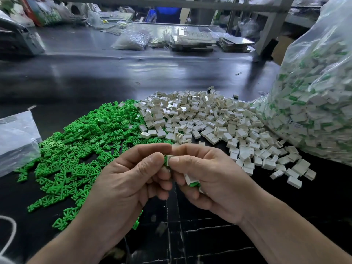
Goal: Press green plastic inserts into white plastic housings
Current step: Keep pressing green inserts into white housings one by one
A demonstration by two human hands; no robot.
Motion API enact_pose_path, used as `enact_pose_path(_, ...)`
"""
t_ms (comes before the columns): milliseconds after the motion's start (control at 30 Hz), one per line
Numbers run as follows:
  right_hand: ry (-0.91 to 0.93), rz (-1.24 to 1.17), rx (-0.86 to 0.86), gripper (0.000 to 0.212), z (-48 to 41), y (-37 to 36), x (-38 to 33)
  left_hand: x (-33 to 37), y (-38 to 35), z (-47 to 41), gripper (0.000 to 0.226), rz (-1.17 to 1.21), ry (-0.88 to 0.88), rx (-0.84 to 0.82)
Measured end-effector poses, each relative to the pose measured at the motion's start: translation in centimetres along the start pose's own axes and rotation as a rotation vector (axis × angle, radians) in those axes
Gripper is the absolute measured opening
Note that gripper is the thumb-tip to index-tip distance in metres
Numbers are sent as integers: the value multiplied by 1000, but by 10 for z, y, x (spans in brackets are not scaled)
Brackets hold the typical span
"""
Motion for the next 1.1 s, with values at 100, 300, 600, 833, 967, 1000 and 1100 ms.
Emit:
enact_pose_path(100,13,9,-42,14,2,-2,-3,0,-5,2,53,41,45,-64)
enact_pose_path(300,-13,0,-112,49,5,-6,-3,-3,-10,4,49,148,145,-121)
enact_pose_path(600,-60,36,-149,51,6,-7,-5,-3,-13,6,42,280,291,-162)
enact_pose_path(833,-64,-26,-112,48,6,-8,-3,-4,-14,4,43,262,224,-137)
enact_pose_path(967,-47,-60,-92,48,7,-9,-4,-3,-16,4,41,219,139,-119)
enact_pose_path(1000,-43,-62,-89,49,7,-9,-5,-3,-17,5,40,221,123,-125)
enact_pose_path(1100,-35,-70,-89,48,8,-10,-8,-3,-19,6,37,218,91,-135)
Point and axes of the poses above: each hand's wrist, its own z-axis away from the middle knuckle, its own y-axis out of the back of the hand, x = y × z, the point moved 5 cm from there along -z, towards the middle knuckle, and after that the axes turned 3 degrees about z, right-handed, at the moved point
